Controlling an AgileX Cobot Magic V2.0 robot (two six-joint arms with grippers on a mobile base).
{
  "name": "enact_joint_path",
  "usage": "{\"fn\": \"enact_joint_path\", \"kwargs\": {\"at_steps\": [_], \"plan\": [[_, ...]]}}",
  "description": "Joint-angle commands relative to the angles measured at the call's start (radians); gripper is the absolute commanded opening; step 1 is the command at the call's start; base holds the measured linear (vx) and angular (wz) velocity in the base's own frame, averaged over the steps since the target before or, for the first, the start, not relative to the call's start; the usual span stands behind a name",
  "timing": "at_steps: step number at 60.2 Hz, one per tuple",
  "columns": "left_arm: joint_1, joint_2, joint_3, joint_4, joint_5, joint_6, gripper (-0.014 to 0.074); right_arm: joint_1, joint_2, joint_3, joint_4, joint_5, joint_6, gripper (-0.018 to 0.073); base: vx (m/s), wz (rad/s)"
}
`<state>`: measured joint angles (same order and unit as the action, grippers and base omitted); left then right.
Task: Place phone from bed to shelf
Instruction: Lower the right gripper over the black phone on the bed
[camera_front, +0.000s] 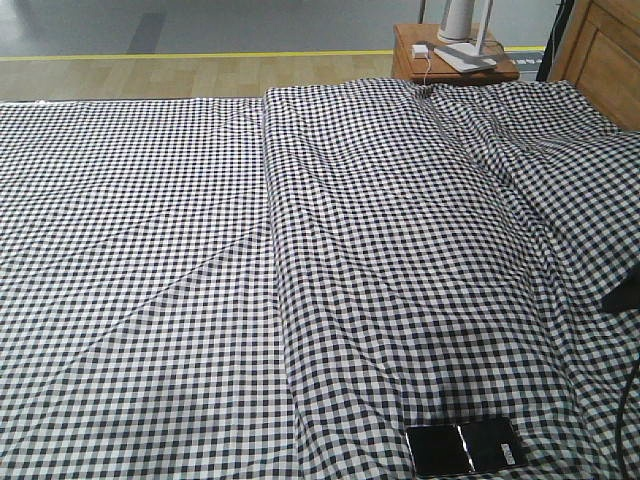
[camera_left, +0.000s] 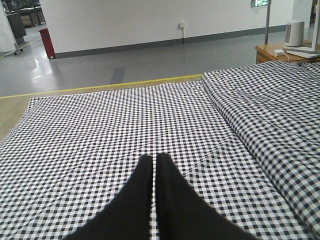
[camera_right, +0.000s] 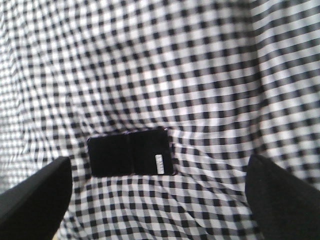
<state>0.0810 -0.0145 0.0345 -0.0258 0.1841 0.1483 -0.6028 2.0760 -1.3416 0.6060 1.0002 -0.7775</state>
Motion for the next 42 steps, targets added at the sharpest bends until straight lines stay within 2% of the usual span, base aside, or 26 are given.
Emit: {"fn": "enact_joint_path", "kwargs": {"at_steps": [1, 20, 42], "plan": [[0.001, -0.01, -0.023, -0.009, -0.072, -0.006, 0.0001, -0.007, 0.04, -0.051, 0.053, 0.049, -0.064, 0.0654, 0.0, 0.0], [0.001, -0.01, -0.023, -0.009, -0.072, -0.006, 0.0001, -0.007, 0.315, -0.119, 0.145, 0.141, -0.173, 0.0648, 0.0, 0.0], [0.001, -0.01, -0.023, -0.009, -0.072, -0.006, 0.0001, 0.001, 0.455, -0.119, 0.278, 0.171, -0.345, 0.0637, 0.0, 0.0]]}}
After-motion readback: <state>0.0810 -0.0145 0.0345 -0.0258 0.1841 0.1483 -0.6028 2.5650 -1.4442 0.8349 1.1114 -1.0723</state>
